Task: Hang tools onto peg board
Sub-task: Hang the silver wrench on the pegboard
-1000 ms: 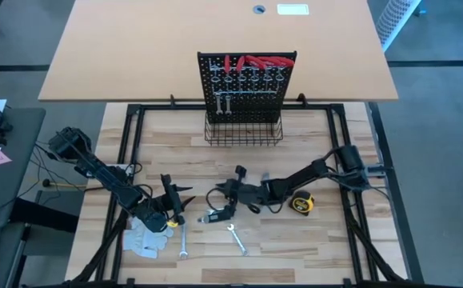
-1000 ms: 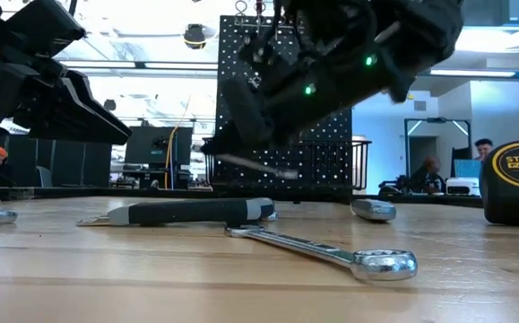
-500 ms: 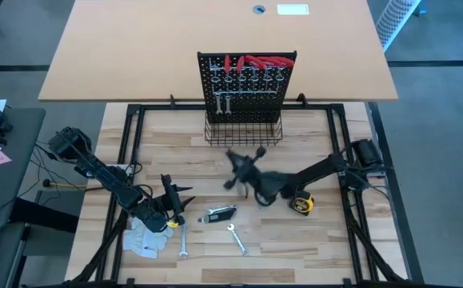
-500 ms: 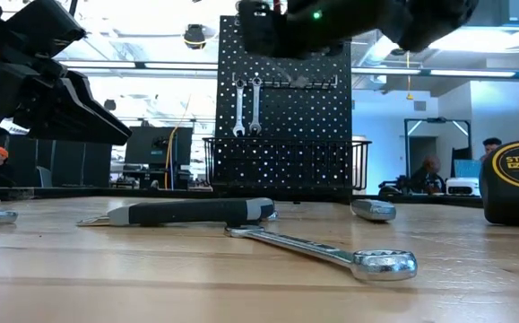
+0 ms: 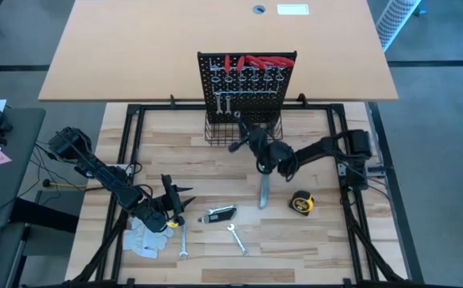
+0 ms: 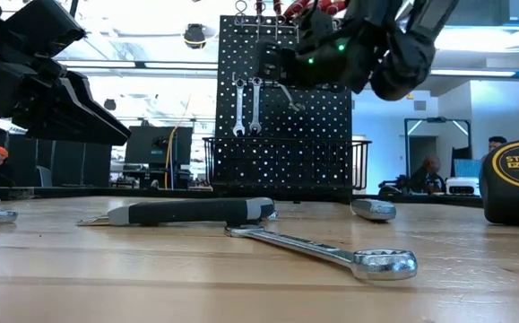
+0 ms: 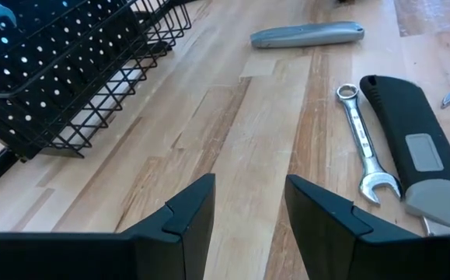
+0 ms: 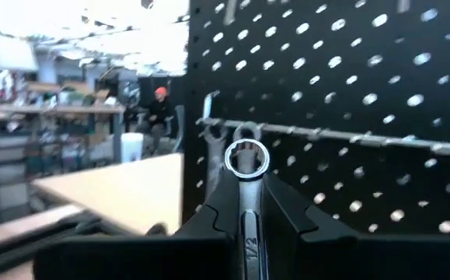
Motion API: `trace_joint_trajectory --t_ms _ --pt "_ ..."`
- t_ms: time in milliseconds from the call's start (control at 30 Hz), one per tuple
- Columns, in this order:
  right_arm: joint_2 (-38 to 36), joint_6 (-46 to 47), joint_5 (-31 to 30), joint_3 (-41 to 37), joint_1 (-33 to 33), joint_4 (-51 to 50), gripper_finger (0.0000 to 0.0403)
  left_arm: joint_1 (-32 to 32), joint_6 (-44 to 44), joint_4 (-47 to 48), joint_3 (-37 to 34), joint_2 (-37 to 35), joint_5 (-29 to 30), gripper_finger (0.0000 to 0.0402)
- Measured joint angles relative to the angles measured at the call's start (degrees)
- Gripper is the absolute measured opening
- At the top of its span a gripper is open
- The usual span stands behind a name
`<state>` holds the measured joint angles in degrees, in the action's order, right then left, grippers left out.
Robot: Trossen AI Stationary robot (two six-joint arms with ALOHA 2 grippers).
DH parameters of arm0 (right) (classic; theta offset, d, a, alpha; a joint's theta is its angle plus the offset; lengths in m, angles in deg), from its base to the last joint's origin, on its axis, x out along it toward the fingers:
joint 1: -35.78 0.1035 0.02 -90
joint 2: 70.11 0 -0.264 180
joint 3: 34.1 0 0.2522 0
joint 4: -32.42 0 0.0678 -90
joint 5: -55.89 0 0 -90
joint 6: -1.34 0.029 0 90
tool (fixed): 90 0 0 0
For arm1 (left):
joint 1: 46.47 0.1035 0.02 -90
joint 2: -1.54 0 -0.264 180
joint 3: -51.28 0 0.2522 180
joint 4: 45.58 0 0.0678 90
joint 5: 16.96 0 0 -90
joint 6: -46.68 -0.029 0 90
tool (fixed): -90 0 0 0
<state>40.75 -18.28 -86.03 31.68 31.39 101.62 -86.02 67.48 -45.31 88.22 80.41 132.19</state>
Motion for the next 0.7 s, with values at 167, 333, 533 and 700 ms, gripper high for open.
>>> trace_joint_trajectory --t_ms 167,333,533,700 --pt "0.1 -1.9 1.8 2.5 -1.8 -0.1 0.0032 0.0 0.0 0.0 0.0 0.0 0.0 0.0153" --pt "0.1 -4.9 2.3 4.8 -2.8 -1.0 0.0032 0.0 0.0 0.0 0.0 0.0 0.1 0.0152" --pt "0.1 -3.2 0.9 6.0 -3.8 -7.1 0.0032 0.0 0.0 0.0 0.0 0.0 0.1 0.0153" --pt "0.1 -3.2 -1.2 5.9 -4.1 -7.7 0.0032 0.0 0.0 -0.1 0.0 0.0 0.1 0.0152"
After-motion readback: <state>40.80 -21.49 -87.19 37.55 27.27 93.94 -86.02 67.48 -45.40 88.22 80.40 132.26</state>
